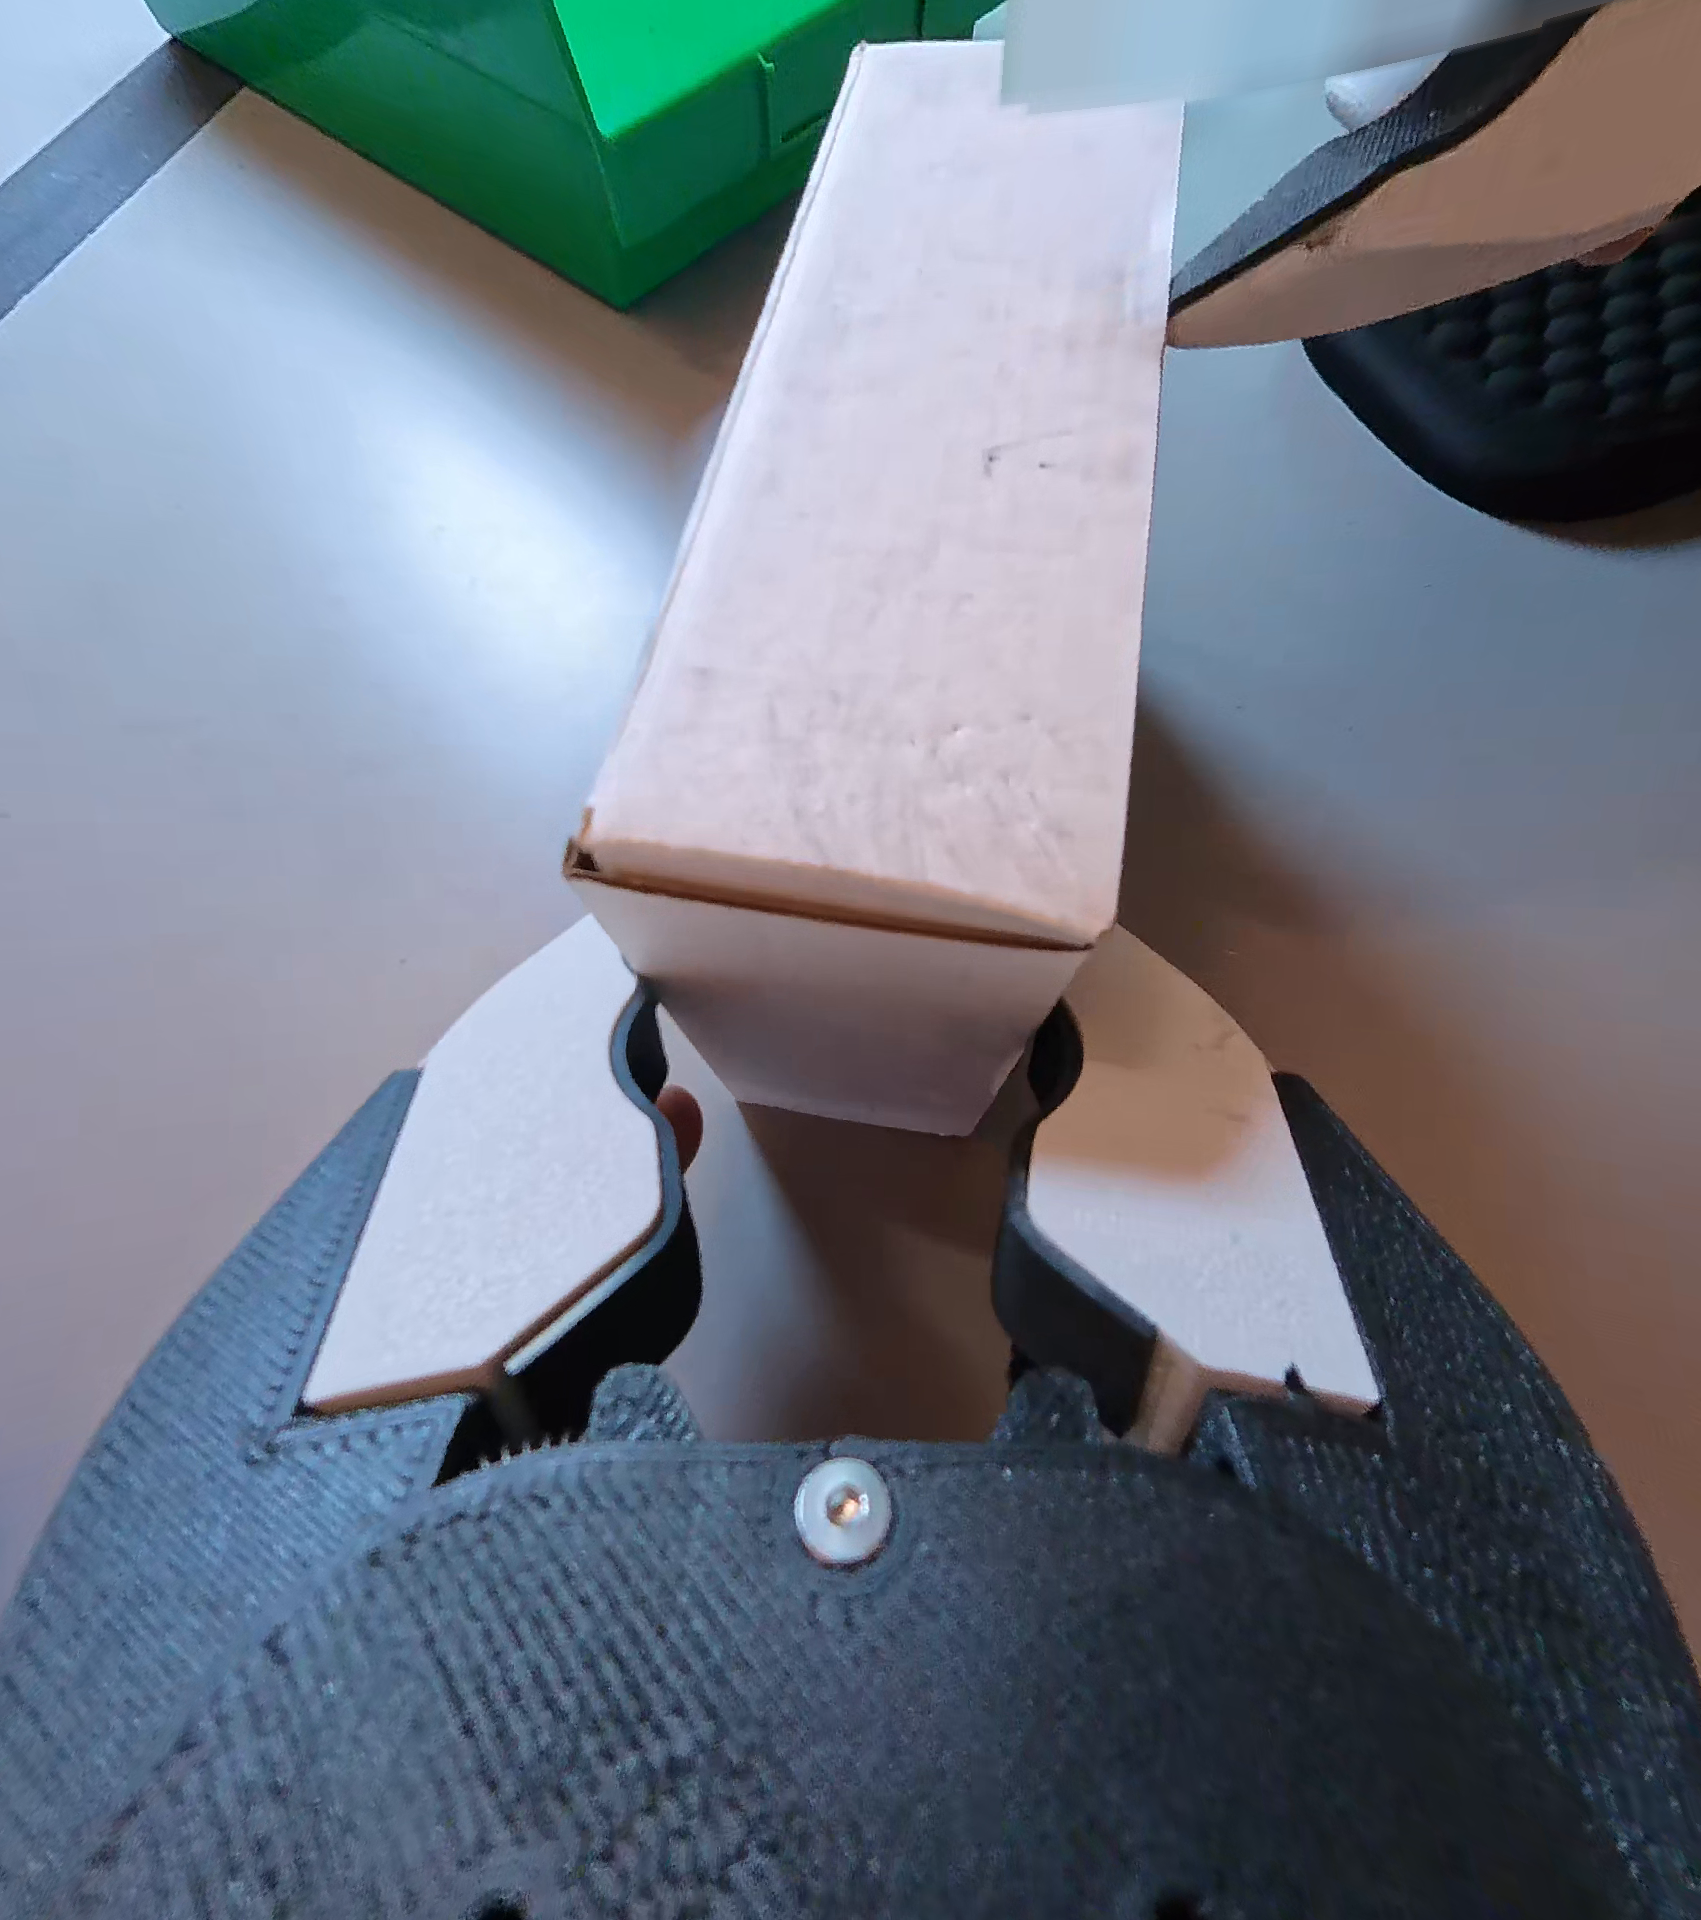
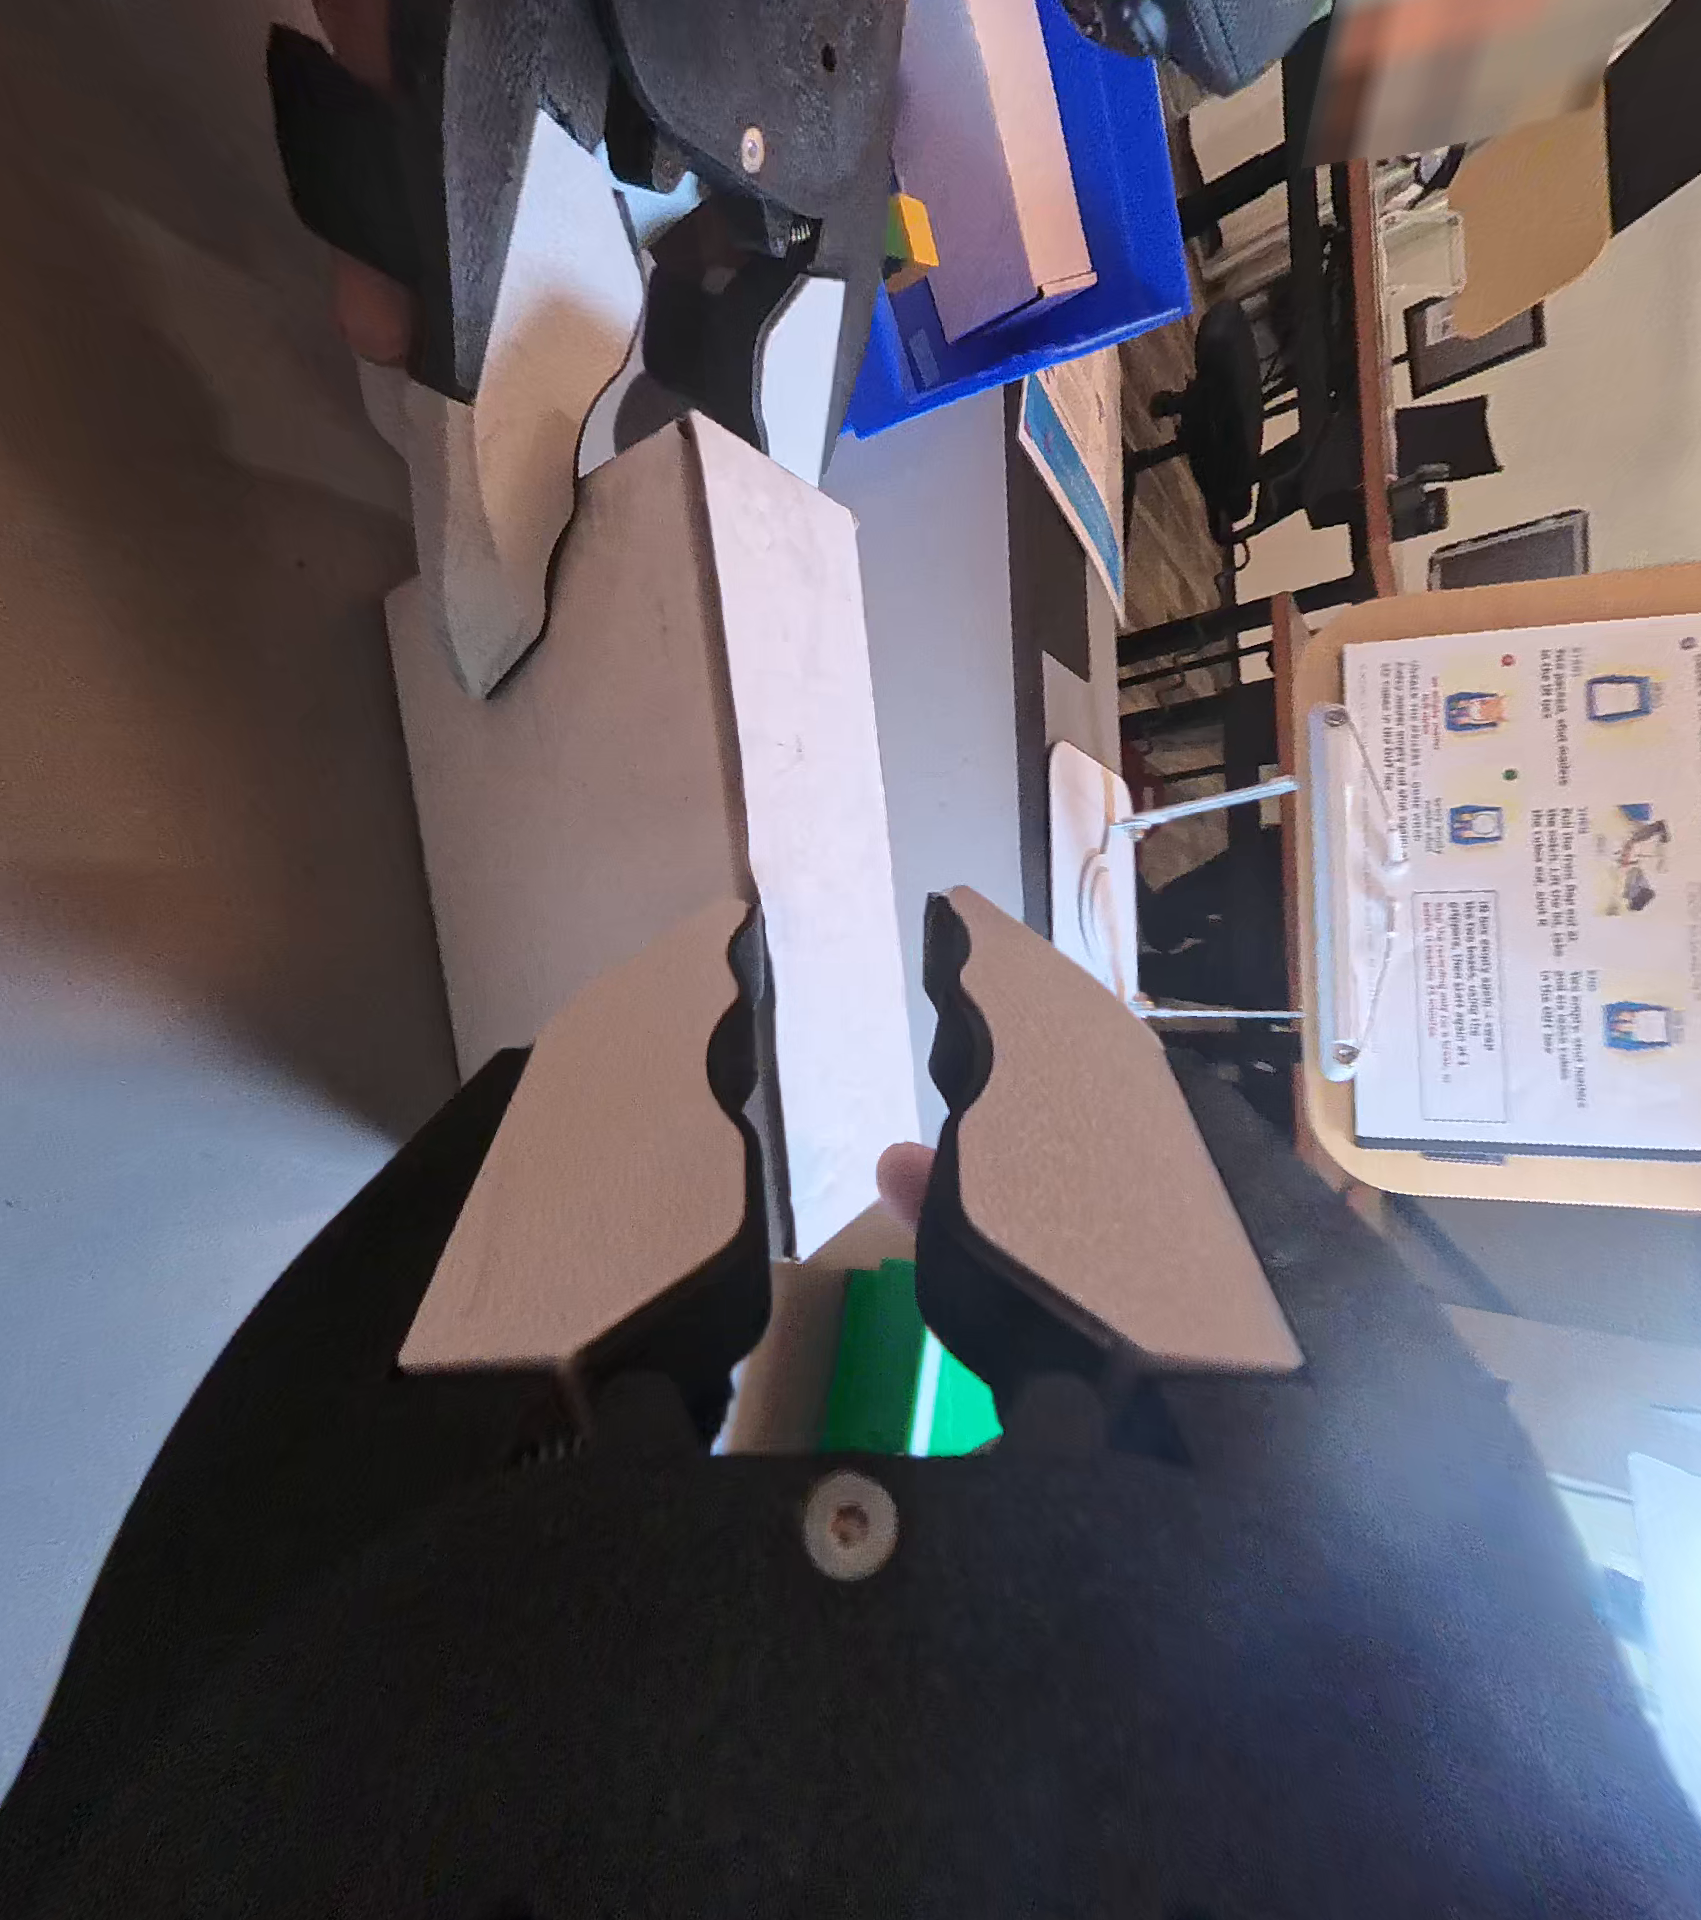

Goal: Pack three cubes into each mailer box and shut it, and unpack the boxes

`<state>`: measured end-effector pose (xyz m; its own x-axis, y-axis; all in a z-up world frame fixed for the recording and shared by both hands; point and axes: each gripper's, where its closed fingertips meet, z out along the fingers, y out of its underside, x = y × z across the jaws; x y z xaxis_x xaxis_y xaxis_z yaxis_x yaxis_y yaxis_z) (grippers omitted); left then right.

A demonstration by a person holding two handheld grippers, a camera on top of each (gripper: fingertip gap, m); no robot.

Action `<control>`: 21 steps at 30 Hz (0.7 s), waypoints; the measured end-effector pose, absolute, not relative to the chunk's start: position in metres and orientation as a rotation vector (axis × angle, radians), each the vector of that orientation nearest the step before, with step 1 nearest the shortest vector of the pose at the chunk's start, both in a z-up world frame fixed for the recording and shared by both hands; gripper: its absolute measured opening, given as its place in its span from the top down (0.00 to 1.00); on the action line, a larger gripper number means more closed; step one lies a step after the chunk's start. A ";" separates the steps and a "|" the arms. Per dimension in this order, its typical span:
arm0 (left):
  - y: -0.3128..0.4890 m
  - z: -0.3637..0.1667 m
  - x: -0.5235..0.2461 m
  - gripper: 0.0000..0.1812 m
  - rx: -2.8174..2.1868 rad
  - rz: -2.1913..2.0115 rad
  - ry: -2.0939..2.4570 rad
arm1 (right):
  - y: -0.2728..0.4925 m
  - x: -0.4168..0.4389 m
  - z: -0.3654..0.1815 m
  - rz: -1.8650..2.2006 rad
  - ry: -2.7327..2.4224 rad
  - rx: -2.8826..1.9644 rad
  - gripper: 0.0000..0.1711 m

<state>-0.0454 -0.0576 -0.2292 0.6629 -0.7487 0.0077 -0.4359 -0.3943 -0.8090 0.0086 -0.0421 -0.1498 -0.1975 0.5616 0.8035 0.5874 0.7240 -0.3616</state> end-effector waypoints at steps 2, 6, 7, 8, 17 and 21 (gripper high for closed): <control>-0.058 -0.229 -0.045 0.62 -2.045 -0.485 0.922 | -0.041 0.007 -0.148 -0.090 -1.855 -0.856 0.82; -0.062 -0.228 -0.043 0.63 -2.031 -0.525 0.940 | -0.038 0.002 -0.146 -0.238 -1.830 -0.752 0.85; -0.064 -0.228 -0.042 0.63 -2.027 -0.539 0.945 | -0.036 0.001 -0.146 -0.275 -1.821 -0.734 0.85; -0.065 -0.227 -0.040 0.65 -2.017 -0.550 0.953 | -0.032 0.001 -0.146 -0.320 -1.813 -0.724 0.87; -0.063 -0.226 -0.040 0.67 -1.965 -0.400 1.026 | -0.024 0.003 -0.154 -0.374 -1.915 -0.630 1.00; -0.065 -0.220 -0.041 0.67 -1.910 -0.364 1.065 | -0.034 0.004 -0.145 -0.172 -1.965 -0.737 0.99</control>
<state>-0.0406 -0.0647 -0.2198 0.5868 -0.7944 -0.1568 -0.5322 -0.2324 -0.8141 0.0042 -0.0344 -0.1446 -0.3248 0.4229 0.8460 0.5633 0.8050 -0.1861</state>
